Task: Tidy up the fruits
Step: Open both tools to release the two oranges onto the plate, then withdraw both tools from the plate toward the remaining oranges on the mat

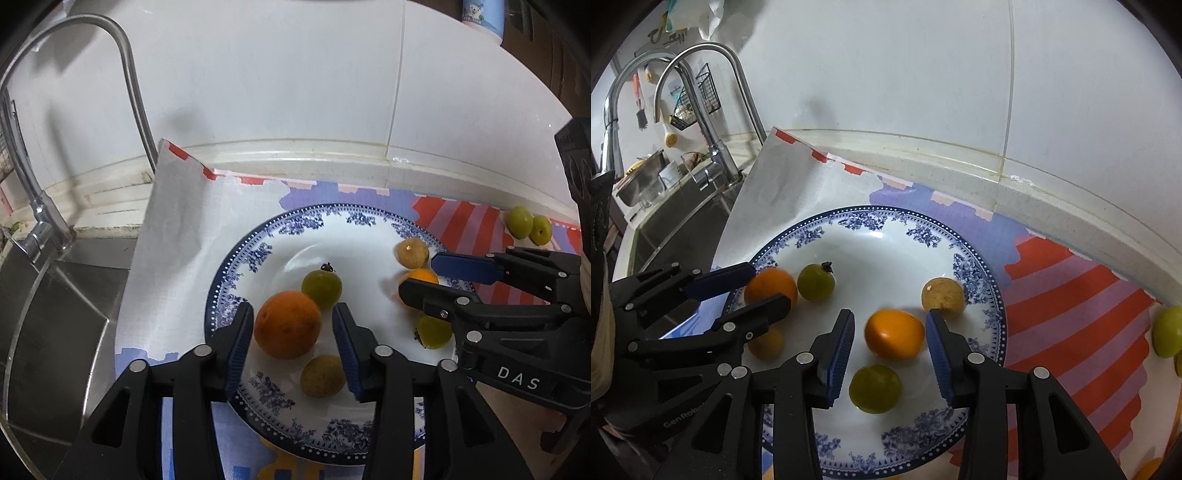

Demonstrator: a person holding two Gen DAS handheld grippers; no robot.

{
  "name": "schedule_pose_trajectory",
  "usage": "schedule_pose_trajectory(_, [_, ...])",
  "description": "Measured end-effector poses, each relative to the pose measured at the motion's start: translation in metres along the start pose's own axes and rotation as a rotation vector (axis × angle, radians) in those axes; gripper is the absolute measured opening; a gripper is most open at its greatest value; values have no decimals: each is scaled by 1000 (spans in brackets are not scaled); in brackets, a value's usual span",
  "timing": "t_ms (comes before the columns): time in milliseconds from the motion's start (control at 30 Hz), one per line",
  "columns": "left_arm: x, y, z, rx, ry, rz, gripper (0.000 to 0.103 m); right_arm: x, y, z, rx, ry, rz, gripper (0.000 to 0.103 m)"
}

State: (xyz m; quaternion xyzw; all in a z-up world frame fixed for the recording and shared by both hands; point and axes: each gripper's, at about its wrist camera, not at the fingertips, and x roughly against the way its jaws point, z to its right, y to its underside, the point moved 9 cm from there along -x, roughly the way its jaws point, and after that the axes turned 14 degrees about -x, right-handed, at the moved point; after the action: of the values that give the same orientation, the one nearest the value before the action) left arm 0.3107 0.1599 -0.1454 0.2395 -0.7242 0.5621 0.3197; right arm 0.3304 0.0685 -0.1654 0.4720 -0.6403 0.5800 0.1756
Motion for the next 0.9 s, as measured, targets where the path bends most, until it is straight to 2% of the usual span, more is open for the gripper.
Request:
schedule_pose_trajectory(267, [32,-4,-1,15,-43,43,54,30,-1,0,-1,8,55,41])
schedule_pose_trajectory(567, [77,-13,16,33,-31,102,62,86,2,6,-8,44,150,44])
schedule_pose_trajectory(900, [122,-24,54,-7,-11,177,68,154,16,28,-67,88,239,44])
